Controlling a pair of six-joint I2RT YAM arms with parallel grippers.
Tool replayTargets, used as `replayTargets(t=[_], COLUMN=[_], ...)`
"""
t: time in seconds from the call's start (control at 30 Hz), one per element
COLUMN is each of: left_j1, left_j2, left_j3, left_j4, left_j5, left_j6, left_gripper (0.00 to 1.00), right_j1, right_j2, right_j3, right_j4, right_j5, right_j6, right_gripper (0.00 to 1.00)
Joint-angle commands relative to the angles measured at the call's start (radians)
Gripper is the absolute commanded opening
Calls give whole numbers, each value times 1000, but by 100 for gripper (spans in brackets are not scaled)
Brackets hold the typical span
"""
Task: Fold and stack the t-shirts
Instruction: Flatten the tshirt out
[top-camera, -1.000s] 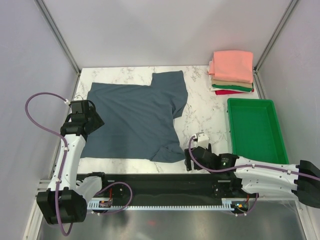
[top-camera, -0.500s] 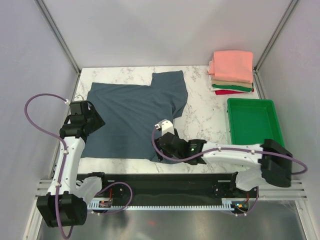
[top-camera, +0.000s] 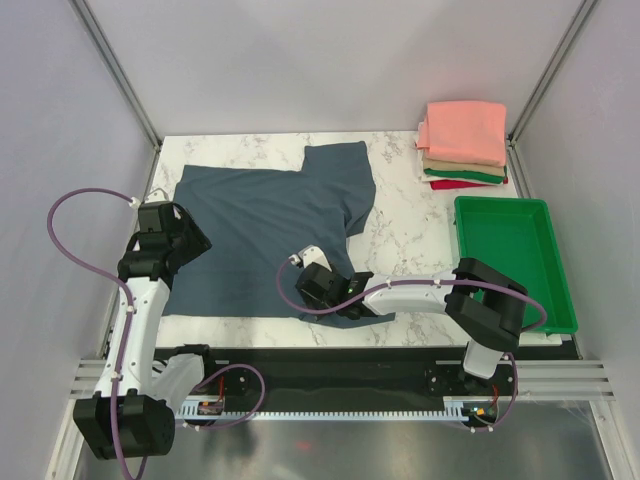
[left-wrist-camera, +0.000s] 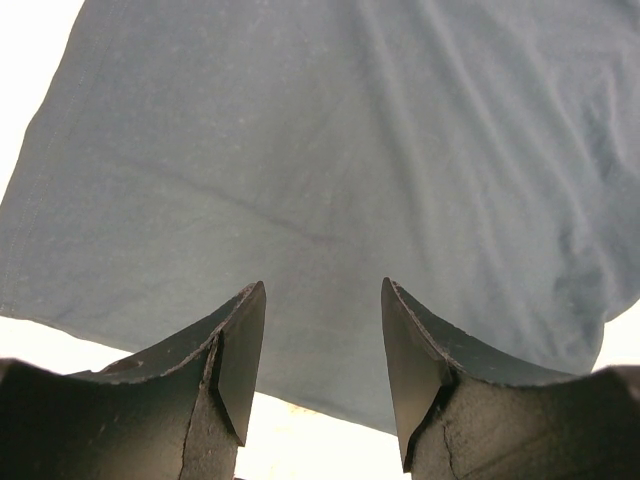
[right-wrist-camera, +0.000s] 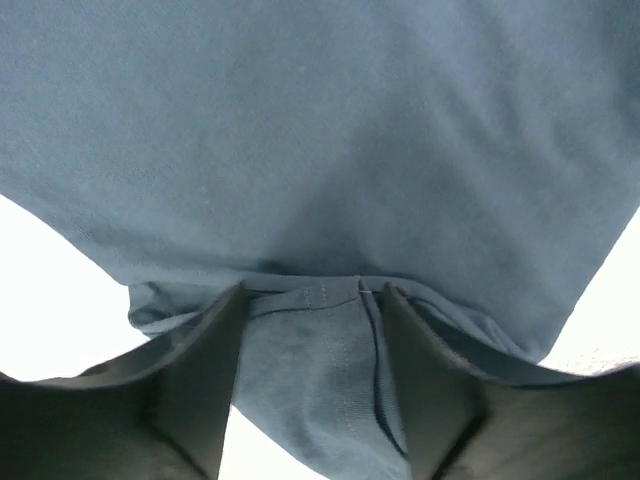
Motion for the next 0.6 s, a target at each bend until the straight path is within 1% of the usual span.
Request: replayTargets(t=[0.0, 0.03, 0.07, 0.13, 0.17, 0.23, 0.27, 0.37, 0.5, 0.57], left_j1=[7, 5, 7, 7, 7, 7, 5, 8, 7, 7], left_j2=[-19, -19, -19, -19, -19, -17, -19, -16, -19, -20], left_j3=[-4, -4, -4, -4, -4, -4, -4, -4, -7, -8], left_j4=[39, 39, 39, 40, 39, 42, 42, 42, 40, 40], left_j5=[26, 25, 26, 29, 31, 32, 32, 26, 20, 14], left_j6=[5, 5, 5, 6, 6, 6, 6, 6, 3, 2], left_gripper=[57, 57, 57, 57, 57, 57, 57, 57, 57, 57], right_j1=[-1, 0, -1, -1, -1, -1, 0, 0, 0, 0], right_j2=[11, 15, 14, 9, 9, 1, -2, -28, -98, -153], right_j3=[27, 24, 21, 4, -5, -13, -16, -17, -17, -19], right_j4=[31, 31, 33, 43, 47, 50, 50, 31, -31, -59], right_j5=[3, 0, -3, -5, -5, -10, -13, -5, 35, 46], right_j6=[-12, -9, -6, 4, 7, 11, 13, 17, 28, 34], right_gripper=[61, 57, 49, 43, 34, 29, 23, 12, 7, 8])
